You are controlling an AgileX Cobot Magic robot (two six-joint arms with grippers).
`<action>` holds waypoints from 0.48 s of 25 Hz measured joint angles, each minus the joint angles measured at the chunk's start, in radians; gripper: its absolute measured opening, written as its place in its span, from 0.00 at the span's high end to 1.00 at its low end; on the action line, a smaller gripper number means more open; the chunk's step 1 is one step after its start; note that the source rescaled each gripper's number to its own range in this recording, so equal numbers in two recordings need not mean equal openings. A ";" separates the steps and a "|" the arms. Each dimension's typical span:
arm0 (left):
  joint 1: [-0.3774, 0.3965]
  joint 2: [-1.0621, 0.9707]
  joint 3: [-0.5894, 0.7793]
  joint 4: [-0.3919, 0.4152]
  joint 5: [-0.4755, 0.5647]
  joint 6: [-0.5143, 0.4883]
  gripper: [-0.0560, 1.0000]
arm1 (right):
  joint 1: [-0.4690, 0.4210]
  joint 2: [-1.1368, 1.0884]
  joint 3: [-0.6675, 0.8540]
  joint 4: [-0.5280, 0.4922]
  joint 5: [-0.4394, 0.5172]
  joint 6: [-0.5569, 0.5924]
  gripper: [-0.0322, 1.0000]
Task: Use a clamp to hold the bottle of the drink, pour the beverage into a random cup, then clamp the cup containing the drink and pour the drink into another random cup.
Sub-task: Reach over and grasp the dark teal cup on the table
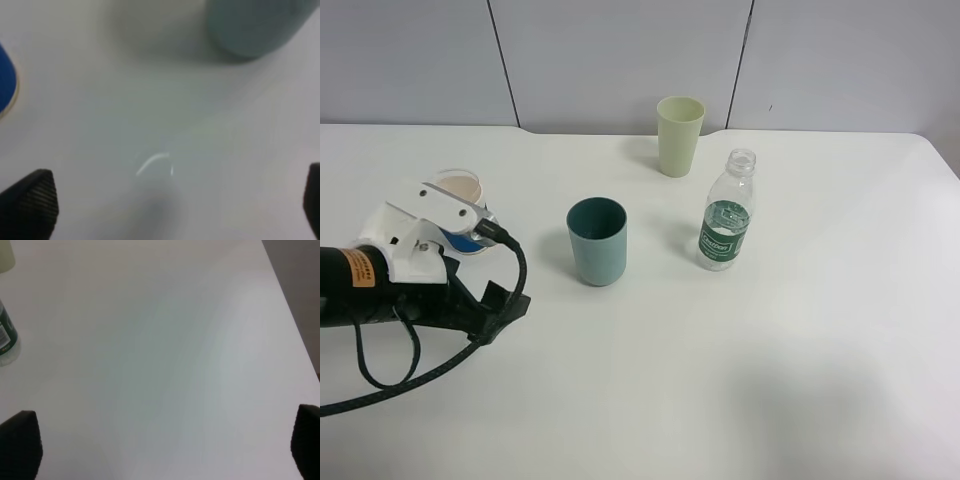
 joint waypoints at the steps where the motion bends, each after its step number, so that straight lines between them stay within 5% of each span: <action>1: -0.002 0.020 0.002 0.007 -0.037 0.000 0.00 | 0.000 0.000 0.000 0.000 0.000 0.000 0.00; 12: -0.002 0.206 0.004 0.142 -0.398 -0.044 0.00 | 0.000 0.000 0.000 0.000 0.000 0.000 0.00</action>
